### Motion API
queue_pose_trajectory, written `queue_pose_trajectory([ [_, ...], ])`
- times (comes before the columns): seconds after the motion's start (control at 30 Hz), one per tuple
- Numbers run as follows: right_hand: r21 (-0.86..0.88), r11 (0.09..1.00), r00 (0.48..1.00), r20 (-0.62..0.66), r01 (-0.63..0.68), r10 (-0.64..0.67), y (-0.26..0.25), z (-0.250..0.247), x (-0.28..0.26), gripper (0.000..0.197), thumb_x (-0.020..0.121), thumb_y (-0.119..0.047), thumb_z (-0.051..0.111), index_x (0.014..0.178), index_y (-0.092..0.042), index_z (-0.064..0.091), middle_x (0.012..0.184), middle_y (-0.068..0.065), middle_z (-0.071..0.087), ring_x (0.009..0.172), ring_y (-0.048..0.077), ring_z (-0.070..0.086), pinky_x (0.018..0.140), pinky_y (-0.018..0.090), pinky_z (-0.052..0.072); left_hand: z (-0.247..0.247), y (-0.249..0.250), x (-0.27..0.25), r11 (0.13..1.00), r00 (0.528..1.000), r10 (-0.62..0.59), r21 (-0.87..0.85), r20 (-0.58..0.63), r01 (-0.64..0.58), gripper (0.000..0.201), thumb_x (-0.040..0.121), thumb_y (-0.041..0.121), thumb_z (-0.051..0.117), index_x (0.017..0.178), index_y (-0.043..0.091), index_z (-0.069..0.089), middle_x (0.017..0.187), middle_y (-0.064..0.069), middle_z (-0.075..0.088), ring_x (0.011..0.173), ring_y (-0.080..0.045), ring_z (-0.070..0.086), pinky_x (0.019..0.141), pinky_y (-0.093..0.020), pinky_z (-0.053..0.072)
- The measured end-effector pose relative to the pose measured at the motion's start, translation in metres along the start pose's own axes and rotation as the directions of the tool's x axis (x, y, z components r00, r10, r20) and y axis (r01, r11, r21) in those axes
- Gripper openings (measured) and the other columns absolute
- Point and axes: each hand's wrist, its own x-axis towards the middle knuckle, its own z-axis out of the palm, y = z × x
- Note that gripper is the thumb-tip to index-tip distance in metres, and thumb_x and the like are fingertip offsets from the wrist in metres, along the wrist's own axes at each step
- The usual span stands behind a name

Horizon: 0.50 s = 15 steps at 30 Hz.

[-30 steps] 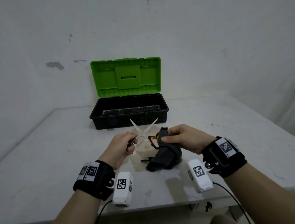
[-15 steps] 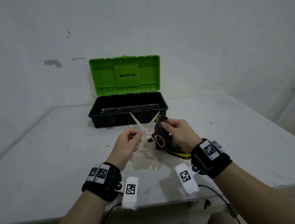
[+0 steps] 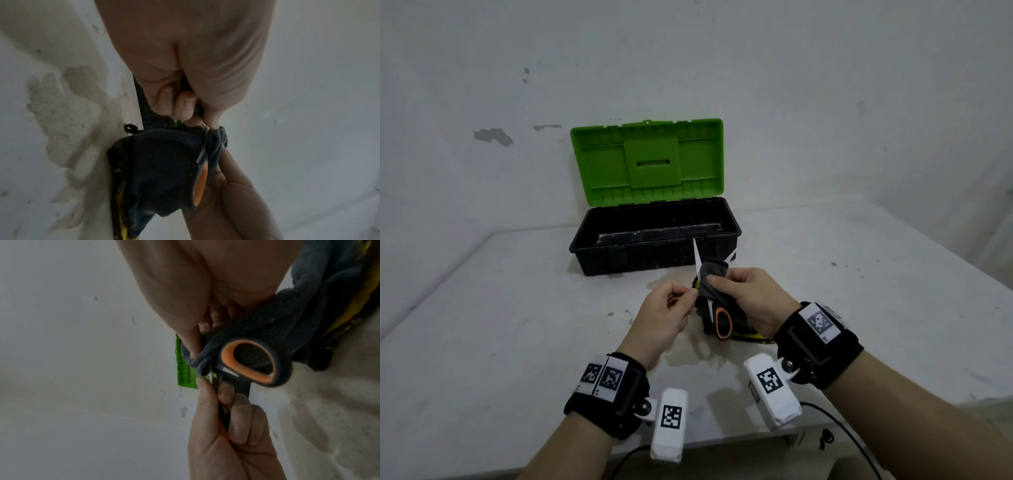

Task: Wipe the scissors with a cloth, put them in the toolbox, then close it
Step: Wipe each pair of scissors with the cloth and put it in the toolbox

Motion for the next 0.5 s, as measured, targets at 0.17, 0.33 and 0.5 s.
queue_pose_trajectory([
  [0.17, 0.115, 0.992, 0.998, -0.035, -0.046, 0.05, -0.003, 0.001, -0.001, 0.03, 0.09, -0.01, 0.068, 0.106, 0.015, 0.062, 0.091, 0.026, 0.07, 0.072, 0.029, 0.067, 0.066, 0.035, 0.056, 0.003, 0.005, -0.001, 1.0, 0.999, 0.002, -0.02, 0.045, -0.001, 0.015, 0.102, 0.014, 0.053, 0.097, 0.0, 0.055, 0.062, 0.002, 0.049, 0.044, -0.008, 0.033, 0.044, -0.02, 0.028],
  [0.33, 0.212, 0.977, 0.991, -0.13, -0.015, 0.044, -0.022, -0.008, 0.003, 0.025, 0.091, -0.01, 0.066, 0.106, 0.01, 0.064, 0.084, 0.024, 0.066, 0.057, 0.024, 0.062, 0.054, 0.03, 0.057, 0.002, 0.008, 0.0, 1.0, 0.998, 0.018, 0.0, 0.067, -0.018, 0.013, 0.101, 0.016, 0.055, 0.092, 0.007, 0.057, 0.064, 0.002, 0.052, 0.046, -0.009, 0.033, 0.046, -0.021, 0.028],
  [0.5, 0.275, 0.96, 0.98, -0.197, 0.058, -0.003, -0.025, -0.017, 0.005, 0.031, 0.091, -0.011, 0.067, 0.108, 0.014, 0.063, 0.087, 0.024, 0.065, 0.062, 0.024, 0.064, 0.052, 0.028, 0.056, 0.002, 0.007, -0.002, 1.0, 0.999, 0.017, 0.017, 0.031, -0.017, 0.013, 0.101, 0.019, 0.055, 0.093, 0.009, 0.058, 0.063, 0.001, 0.05, 0.045, -0.009, 0.033, 0.045, -0.021, 0.029],
])
